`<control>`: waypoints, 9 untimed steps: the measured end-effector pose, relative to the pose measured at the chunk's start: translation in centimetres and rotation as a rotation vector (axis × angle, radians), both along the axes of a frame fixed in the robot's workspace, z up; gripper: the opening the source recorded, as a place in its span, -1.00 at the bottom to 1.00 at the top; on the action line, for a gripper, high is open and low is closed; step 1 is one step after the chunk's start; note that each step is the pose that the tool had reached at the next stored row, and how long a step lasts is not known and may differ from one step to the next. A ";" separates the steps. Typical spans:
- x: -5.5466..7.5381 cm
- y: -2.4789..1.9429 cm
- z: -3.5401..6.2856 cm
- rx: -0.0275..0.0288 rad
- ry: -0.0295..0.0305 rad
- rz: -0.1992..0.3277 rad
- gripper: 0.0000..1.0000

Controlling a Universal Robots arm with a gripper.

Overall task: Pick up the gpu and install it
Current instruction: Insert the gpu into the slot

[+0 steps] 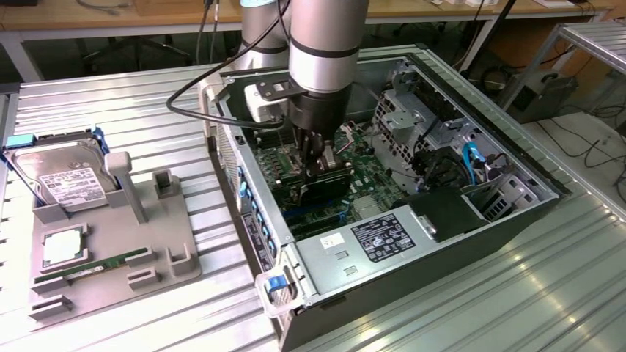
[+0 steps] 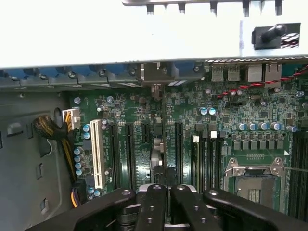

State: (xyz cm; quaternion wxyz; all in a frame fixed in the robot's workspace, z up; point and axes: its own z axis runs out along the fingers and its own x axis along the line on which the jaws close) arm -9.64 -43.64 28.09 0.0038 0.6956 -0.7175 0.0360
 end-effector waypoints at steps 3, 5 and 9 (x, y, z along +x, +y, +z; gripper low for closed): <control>-0.1 0.15 -0.12 0.0003 -0.0031 0.000 -0.79; -0.2 0.24 -0.24 0.0001 -0.0056 0.000 -0.79; -0.3 0.36 -0.59 -0.0004 -0.0099 0.000 -0.79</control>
